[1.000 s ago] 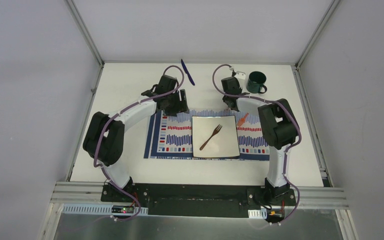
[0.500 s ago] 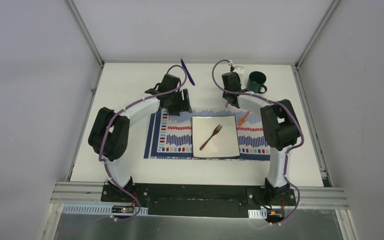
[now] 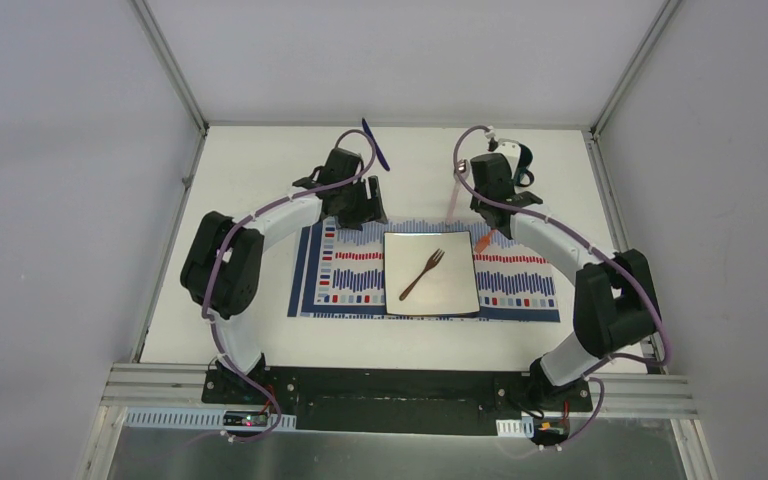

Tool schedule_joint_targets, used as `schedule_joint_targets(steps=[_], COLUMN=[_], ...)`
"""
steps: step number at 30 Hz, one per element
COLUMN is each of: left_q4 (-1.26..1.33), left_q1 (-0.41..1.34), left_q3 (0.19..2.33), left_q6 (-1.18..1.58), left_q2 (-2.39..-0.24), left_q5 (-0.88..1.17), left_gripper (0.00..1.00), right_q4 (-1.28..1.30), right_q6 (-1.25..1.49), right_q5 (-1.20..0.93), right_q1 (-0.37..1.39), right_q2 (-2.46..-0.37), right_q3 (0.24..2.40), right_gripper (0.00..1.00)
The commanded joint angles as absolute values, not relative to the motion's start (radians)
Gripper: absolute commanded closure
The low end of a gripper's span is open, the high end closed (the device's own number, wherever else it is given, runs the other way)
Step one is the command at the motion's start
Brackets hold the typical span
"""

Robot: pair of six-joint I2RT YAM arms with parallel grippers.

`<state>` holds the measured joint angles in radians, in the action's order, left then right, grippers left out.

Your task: Set the dinner table for one person

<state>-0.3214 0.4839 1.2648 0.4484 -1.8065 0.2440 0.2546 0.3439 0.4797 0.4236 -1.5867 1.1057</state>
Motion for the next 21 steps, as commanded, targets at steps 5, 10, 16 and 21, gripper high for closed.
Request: schedule_joint_targets(steps=[5,10,16,21], left_q4=[-0.178,-0.138,-0.15,-0.191], left_q1=[0.491,0.492,0.522,0.551], left_q3=[1.449,1.649,1.845,2.07], left_q6=[0.476,0.527,0.474,0.448], left_q2=[-1.996,-2.165,-2.269,-2.407], left_q5=[0.403,0.549,0.598,0.631], left_gripper=[0.27,1.0,0.83,0.65], right_q4=[0.296,0.303,0.319,0.342], right_q6=[0.355,0.352,0.361,0.364], right_q5=[0.453,0.48,0.45,0.444], right_q1=[0.421,0.419,0.417,0.416], right_q2=[-1.563,-1.495,-1.432,-1.397], right_q3=[1.108,1.056,1.025,1.008], right_gripper=[0.81,0.8,0.79,0.79])
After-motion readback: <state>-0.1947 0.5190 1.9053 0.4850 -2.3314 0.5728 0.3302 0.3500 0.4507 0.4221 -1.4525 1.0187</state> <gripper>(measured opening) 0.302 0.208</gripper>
